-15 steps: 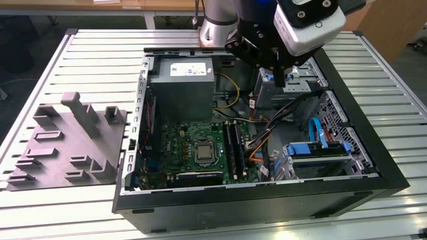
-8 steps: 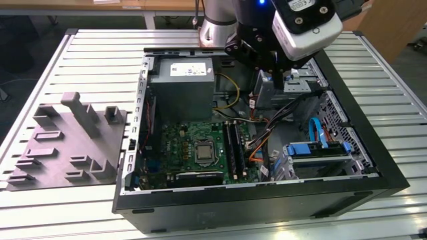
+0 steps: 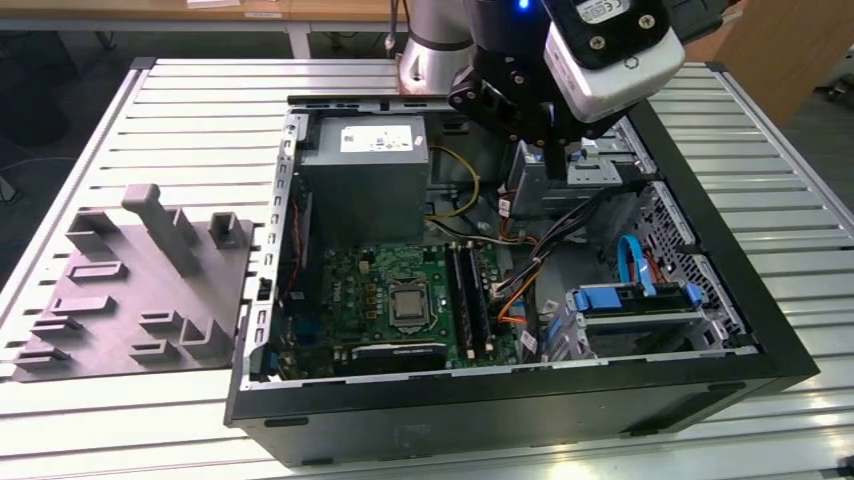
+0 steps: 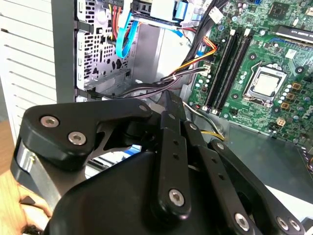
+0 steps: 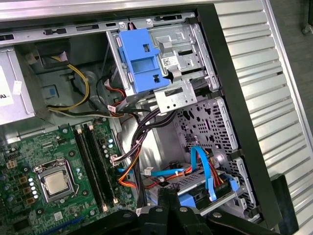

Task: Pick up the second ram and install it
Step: 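Press down the second ram until it locks into place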

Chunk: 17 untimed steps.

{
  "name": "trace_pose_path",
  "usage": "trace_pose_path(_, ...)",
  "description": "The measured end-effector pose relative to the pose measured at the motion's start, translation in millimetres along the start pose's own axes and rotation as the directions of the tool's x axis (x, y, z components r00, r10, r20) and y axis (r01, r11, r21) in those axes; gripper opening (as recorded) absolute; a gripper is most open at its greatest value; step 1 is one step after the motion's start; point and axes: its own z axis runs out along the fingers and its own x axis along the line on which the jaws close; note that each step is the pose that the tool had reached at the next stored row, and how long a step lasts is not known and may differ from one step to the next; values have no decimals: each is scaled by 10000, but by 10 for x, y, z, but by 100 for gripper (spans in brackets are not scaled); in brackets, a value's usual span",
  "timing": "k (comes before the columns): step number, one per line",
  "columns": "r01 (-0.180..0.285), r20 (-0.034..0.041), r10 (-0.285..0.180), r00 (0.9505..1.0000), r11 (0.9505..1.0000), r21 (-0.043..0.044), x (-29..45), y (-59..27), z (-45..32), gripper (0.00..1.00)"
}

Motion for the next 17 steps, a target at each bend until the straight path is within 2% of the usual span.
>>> trace_pose_path(8,0,-16,0,10000,10000,5,0,0,1,10)
trace_pose_path(13,0,-133,1,9999,10000,46,0,0,2,10)
trace_pose_path(17,-1,-145,1,9999,10000,51,1,0,2,10)
